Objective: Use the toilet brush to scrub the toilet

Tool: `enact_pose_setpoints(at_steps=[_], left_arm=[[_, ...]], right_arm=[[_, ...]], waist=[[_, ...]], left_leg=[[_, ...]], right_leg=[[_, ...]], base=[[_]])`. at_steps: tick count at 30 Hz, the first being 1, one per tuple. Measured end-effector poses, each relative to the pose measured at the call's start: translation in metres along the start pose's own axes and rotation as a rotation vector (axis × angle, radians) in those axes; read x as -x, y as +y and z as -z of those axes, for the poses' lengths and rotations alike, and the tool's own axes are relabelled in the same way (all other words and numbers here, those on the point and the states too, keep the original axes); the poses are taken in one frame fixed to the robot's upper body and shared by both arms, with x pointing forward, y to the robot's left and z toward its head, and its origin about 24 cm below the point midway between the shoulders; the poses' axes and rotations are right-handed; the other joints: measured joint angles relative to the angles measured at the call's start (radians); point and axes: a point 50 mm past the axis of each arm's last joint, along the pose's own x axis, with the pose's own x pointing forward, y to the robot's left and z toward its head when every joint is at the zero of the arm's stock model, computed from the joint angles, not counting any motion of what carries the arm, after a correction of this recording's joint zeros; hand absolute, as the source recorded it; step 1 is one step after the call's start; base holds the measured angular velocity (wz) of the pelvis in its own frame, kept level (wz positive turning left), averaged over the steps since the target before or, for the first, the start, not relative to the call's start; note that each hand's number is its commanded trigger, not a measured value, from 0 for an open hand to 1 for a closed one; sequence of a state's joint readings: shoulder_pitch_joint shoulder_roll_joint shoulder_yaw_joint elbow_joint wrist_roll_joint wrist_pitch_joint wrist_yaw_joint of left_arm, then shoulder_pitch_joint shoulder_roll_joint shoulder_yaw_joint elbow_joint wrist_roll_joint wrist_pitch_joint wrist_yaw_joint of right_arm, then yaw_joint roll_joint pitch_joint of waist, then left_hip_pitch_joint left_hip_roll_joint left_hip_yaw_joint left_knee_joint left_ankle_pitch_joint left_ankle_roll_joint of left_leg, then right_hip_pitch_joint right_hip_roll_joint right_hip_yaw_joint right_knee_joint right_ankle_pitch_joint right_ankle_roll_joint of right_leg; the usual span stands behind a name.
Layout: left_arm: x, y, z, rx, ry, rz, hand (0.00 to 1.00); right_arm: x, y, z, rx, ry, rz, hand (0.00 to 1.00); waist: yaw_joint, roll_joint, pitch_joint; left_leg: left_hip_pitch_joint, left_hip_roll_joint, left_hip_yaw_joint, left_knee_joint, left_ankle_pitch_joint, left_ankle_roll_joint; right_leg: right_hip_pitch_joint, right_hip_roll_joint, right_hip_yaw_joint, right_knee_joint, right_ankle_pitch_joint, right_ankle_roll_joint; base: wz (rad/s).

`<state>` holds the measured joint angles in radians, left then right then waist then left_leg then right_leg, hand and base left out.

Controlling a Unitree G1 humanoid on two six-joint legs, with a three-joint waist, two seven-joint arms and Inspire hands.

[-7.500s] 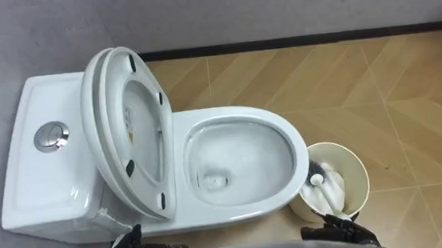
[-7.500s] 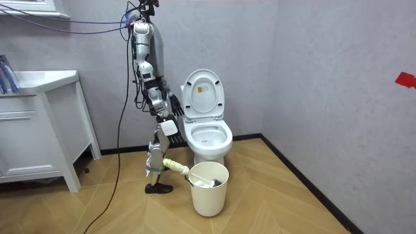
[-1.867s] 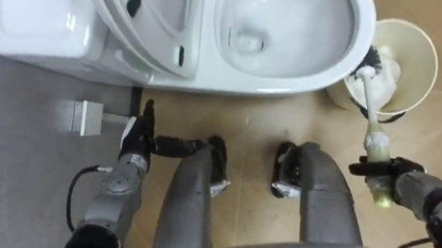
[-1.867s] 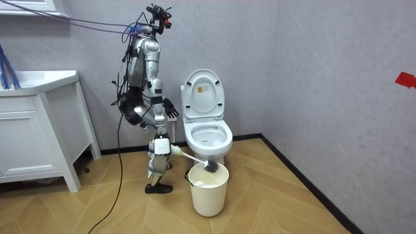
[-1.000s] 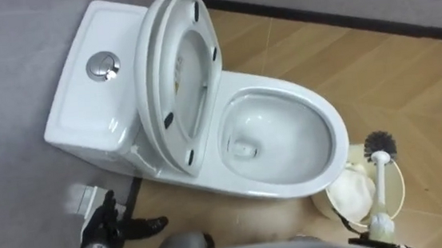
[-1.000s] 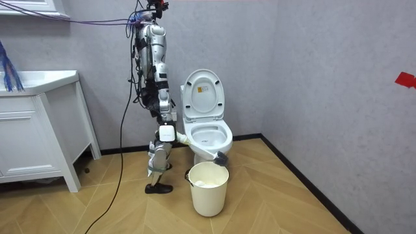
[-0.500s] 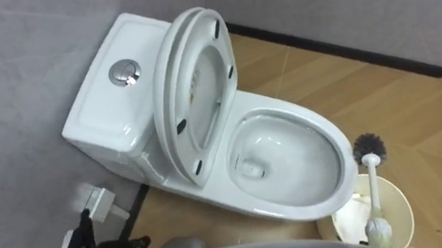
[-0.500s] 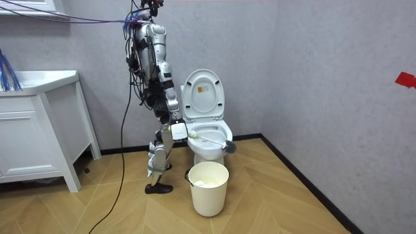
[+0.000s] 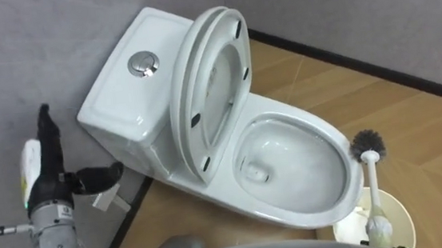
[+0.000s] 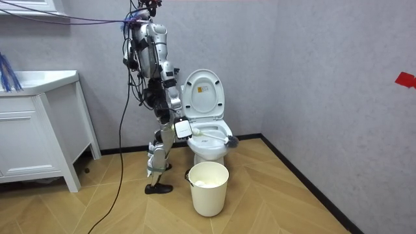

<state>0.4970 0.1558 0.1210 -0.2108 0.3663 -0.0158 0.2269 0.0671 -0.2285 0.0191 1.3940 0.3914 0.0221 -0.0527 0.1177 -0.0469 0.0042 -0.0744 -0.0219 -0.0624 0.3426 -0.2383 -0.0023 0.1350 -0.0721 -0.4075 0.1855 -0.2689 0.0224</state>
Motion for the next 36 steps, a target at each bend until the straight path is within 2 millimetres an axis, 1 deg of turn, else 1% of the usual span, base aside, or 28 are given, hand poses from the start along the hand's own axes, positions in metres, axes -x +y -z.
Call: enact_pose_setpoints(at_steps=[1,2,3,4,5,6,8,9,11,15,16,18,19,20,21,22,23,24,26,28,29,32,33,35,36], left_arm=[[-0.001,0.002,-0.004,0.004,-0.020,-0.011,0.00],[-0.003,0.005,-0.013,0.009,-0.057,-0.024,0.00],[-0.005,0.007,-0.020,0.012,-0.091,-0.033,0.00],[-0.006,0.008,-0.023,0.013,-0.108,-0.037,0.00],[-0.007,0.010,-0.029,0.017,-0.139,-0.047,0.00],[-0.008,0.011,-0.033,0.024,-0.165,-0.064,0.00],[-0.009,0.012,-0.036,0.031,-0.193,-0.089,0.00],[-0.010,0.012,-0.039,0.016,-0.212,-0.103,0.00],[-0.013,0.012,-0.043,-0.011,-0.251,-0.122,0.00],[-0.017,0.007,-0.048,-0.050,-0.299,-0.095,0.00],[-0.017,0.006,-0.047,-0.053,-0.300,-0.093,0.00],[-0.017,0.004,-0.040,-0.095,-0.282,-0.080,0.00],[-0.018,0.004,-0.037,-0.107,-0.276,-0.078,0.00],[-0.018,0.002,-0.030,-0.132,-0.254,-0.074,0.00],[-0.019,-0.002,-0.022,-0.153,-0.226,-0.058,0.00],[-0.020,-0.003,-0.017,-0.163,-0.209,-0.049,0.00],[-0.019,-0.007,-0.008,-0.191,-0.175,-0.028,0.00],[-0.019,-0.009,0.000,-0.230,-0.151,-0.001,0.00],[-0.019,-0.010,0.008,-0.271,-0.125,0.045,0.00],[-0.019,-0.011,0.011,-0.282,-0.110,0.067,0.00],[-0.019,-0.011,0.011,-0.287,-0.111,0.078,0.00],[-0.021,-0.007,0.013,-0.313,-0.111,0.100,0.00],[-0.022,-0.006,0.014,-0.318,-0.108,0.103,0.00],[-0.022,-0.007,0.015,-0.322,-0.106,0.114,0.00],[-0.022,-0.007,0.017,-0.324,-0.098,0.127,0.00]], right_arm=[[0.000,0.000,0.000,0.002,-0.001,0.001,1.00],[0.000,-0.001,0.002,0.003,0.002,0.004,1.00],[0.000,-0.001,0.002,0.003,0.002,0.006,1.00],[0.000,-0.001,0.001,0.006,-0.001,0.006,1.00],[0.000,-0.001,-0.004,0.017,-0.012,0.007,1.00],[0.000,-0.001,-0.009,0.032,-0.030,0.015,1.00],[0.000,0.000,-0.017,0.061,-0.062,0.035,1.00],[0.000,0.000,-0.023,0.098,-0.084,0.050,1.00],[0.000,-0.001,-0.033,0.150,-0.121,0.068,1.00],[0.003,-0.003,-0.053,0.199,-0.211,0.095,1.00],[0.003,-0.004,-0.057,0.209,-0.226,0.100,1.00],[0.006,-0.007,-0.071,0.268,-0.293,0.120,1.00],[0.007,-0.007,-0.074,0.283,-0.307,0.126,1.00],[0.008,-0.007,-0.081,0.317,-0.338,0.131,1.00],[0.009,-0.008,-0.085,0.336,-0.363,0.133,1.00],[0.010,-0.007,-0.088,0.352,-0.376,0.133,1.00],[0.011,-0.006,-0.092,0.378,-0.396,0.130,1.00],[0.012,-0.005,-0.094,0.405,-0.407,0.128,1.00],[0.013,-0.004,-0.095,0.439,-0.419,0.127,1.00],[0.014,-0.003,-0.098,0.455,-0.435,0.127,1.00],[0.015,-0.002,-0.100,0.459,-0.450,0.126,1.00],[0.018,-0.001,-0.106,0.457,-0.500,0.125,1.00],[0.019,-0.001,-0.108,0.452,-0.512,0.125,1.00],[0.020,-0.003,-0.108,0.458,-0.516,0.130,1.00],[0.020,-0.005,-0.109,0.470,-0.517,0.135,1.00]], waist=[[-0.002,-0.002,0.0006],[-0.004,0.002,-0.0010],[-0.009,0.000,0.0004],[-0.013,0.000,0.0000],[-0.023,-0.001,0.0027],[-0.031,0.002,0.0037],[-0.033,0.003,0.0067],[-0.033,0.005,0.0070],[-0.033,0.010,0.0088],[-0.034,0.013,0.0095],[-0.034,0.013,0.0092],[-0.033,0.016,0.0075],[-0.031,0.016,0.0073],[-0.028,0.022,0.0039],[-0.029,0.022,0.0031],[-0.029,0.026,0.0005],[-0.031,0.026,-0.0008],[-0.036,0.025,-0.0006],[-0.037,0.023,-0.0007],[-0.038,0.024,-0.0006],[-0.038,0.026,-0.0009],[-0.037,0.037,0.0013],[-0.038,0.043,0.0007],[-0.038,0.047,0.0004],[-0.037,0.046,0.0025]], left_leg=[[0.000,-0.001,-0.002,0.000,0.000,0.000],[0.003,-0.003,-0.005,0.000,0.000,0.000],[0.008,-0.004,-0.010,-0.001,0.000,0.000],[0.010,-0.005,-0.014,-0.003,0.000,0.000],[0.015,-0.007,-0.020,-0.007,0.000,0.000],[0.021,-0.007,-0.019,-0.008,0.000,0.000],[0.032,-0.006,-0.018,-0.015,0.000,0.000],[0.035,-0.006,-0.018,-0.017,0.000,0.000],[0.037,-0.005,-0.007,-0.018,0.000,0.000],[0.043,-0.005,0.001,-0.025,0.000,0.000],[0.042,-0.005,0.003,-0.027,0.000,0.000],[0.043,-0.002,0.012,-0.036,0.000,0.000],[0.043,0.000,0.019,-0.036,0.000,0.000],[0.043,0.003,0.027,-0.036,0.000,0.000],[0.040,0.004,0.029,-0.036,0.000,0.000],[0.037,0.005,0.031,-0.036,0.000,0.000],[0.032,0.006,0.033,-0.037,0.000,0.000],[0.032,0.007,0.035,-0.038,0.001,0.000],[0.033,0.007,0.034,-0.039,0.001,0.000],[0.034,0.006,0.035,-0.040,0.001,0.000],[0.036,0.006,0.035,-0.040,0.001,0.000],[0.045,0.008,0.043,-0.041,0.000,0.000],[0.050,0.009,0.049,-0.042,0.000,0.000],[0.056,0.009,0.054,-0.045,0.000,0.000],[0.065,0.010,0.058,-0.053,0.000,0.000]], right_leg=[[0.002,0.000,-0.001,0.001,0.001,0.000],[0.006,0.000,0.000,0.000,0.001,0.000],[0.010,0.000,0.001,0.000,0.001,0.000],[0.013,0.000,0.001,0.000,0.001,0.000],[0.017,0.000,0.003,-0.001,0.001,0.000],[0.022,0.000,0.014,-0.001,0.001,0.000],[0.024,0.000,0.030,-0.002,0.001,0.000],[0.023,0.000,0.040,-0.001,0.001,0.000],[0.022,0.000,0.048,-0.001,0.001,0.000],[0.019,-0.002,0.054,0.001,0.001,0.000],[0.017,-0.002,0.057,0.002,0.001,0.000],[0.007,-0.002,0.069,0.004,0.003,-0.001],[0.004,-0.001,0.075,0.005,0.004,-0.001],[0.001,0.000,0.083,0.005,0.006,-0.002],[-0.002,0.001,0.083,0.004,0.008,-0.002],[-0.005,0.001,0.083,0.004,0.008,-0.003],[-0.013,0.001,0.085,0.004,0.009,-0.003],[-0.013,0.001,0.086,0.004,0.009,-0.003],[-0.011,0.002,0.086,0.002,0.010,-0.003],[-0.011,0.002,0.090,0.000,0.011,-0.002],[-0.011,0.002,0.098,0.000,0.011,-0.002],[-0.006,0.002,0.108,0.000,0.012,-0.002],[-0.003,0.002,0.111,0.000,0.012,-0.002],[-0.002,0.002,0.119,0.000,0.012,-0.002],[0.000,0.002,0.123,0.000,0.012,-0.002]], base=[[0.06],[0.06],[0.06],[0.08],[0.05],[0.00],[-0.18],[-0.21],[-0.12],[-0.06],[-0.09],[-0.15],[-0.23],[-0.18],[-0.14],[-0.05],[-0.05],[-0.04],[0.00],[0.00],[-0.07],[-0.10],[-0.11],[-0.11],[-0.10]])
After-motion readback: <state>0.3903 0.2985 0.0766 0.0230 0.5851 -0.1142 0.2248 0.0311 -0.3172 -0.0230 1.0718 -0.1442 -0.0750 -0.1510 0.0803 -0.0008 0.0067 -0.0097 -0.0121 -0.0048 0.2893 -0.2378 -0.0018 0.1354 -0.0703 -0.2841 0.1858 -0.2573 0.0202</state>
